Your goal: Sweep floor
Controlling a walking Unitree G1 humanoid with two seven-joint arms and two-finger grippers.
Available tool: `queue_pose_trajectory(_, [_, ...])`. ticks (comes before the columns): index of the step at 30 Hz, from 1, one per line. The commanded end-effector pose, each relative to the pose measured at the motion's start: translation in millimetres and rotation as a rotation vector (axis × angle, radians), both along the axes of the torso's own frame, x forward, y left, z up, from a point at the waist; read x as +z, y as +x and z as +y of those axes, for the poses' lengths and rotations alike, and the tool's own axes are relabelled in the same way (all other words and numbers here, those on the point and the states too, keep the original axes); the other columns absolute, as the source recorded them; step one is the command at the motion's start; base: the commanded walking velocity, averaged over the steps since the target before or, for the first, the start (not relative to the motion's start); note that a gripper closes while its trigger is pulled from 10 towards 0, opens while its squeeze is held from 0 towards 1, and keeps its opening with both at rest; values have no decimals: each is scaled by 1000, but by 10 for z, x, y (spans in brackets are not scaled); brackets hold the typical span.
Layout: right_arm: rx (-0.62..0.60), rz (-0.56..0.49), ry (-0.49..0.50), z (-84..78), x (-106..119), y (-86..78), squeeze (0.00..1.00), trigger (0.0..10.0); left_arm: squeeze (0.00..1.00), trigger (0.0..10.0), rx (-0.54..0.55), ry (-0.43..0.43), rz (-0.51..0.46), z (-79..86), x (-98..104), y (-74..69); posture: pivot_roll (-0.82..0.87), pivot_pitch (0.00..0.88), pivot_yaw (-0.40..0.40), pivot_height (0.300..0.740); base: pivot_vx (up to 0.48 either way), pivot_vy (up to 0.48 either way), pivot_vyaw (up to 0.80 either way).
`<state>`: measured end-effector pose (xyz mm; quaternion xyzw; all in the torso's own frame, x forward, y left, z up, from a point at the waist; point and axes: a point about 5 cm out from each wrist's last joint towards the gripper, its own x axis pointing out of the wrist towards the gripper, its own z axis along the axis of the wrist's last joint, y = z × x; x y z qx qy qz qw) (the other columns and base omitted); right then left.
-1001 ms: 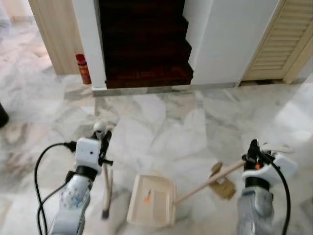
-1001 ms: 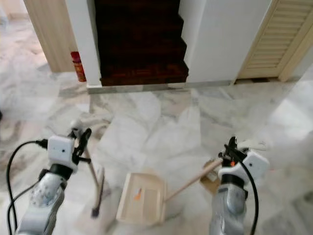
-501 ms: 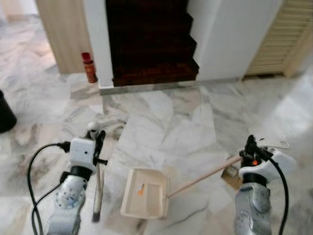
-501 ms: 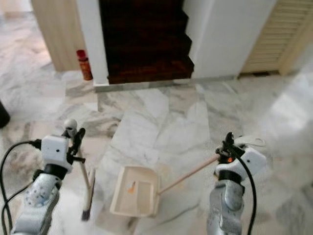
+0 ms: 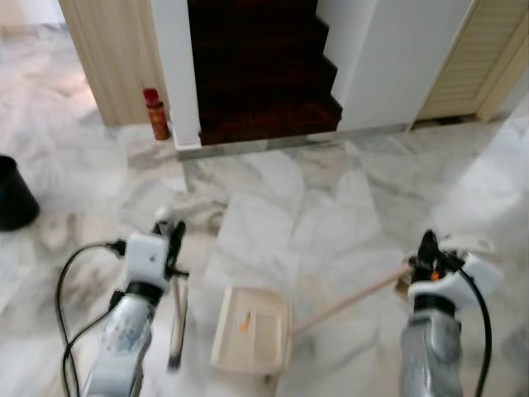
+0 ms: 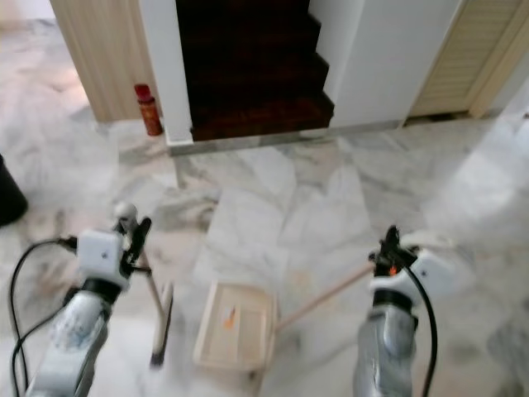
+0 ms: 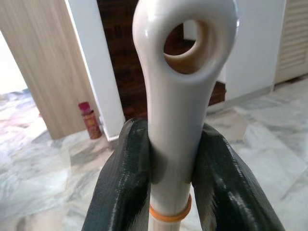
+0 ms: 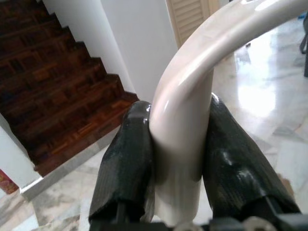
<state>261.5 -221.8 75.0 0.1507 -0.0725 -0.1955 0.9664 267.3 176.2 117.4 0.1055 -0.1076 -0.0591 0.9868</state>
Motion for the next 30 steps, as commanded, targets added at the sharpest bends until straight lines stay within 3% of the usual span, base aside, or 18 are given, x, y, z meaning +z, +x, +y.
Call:
queue_pose_trajectory(1, [-15,-47,-20,-46,117,30,0,10000,0,10000,-10,5,-59,-20,126,17,134,52,-80,740,0,416,0])
queue_pose_trajectory(30, [-22,-43,-26,-58,124,35,0,10000,0,10000,-2,4,-67,-11,161,47,141,86,-82,740,0,418,0])
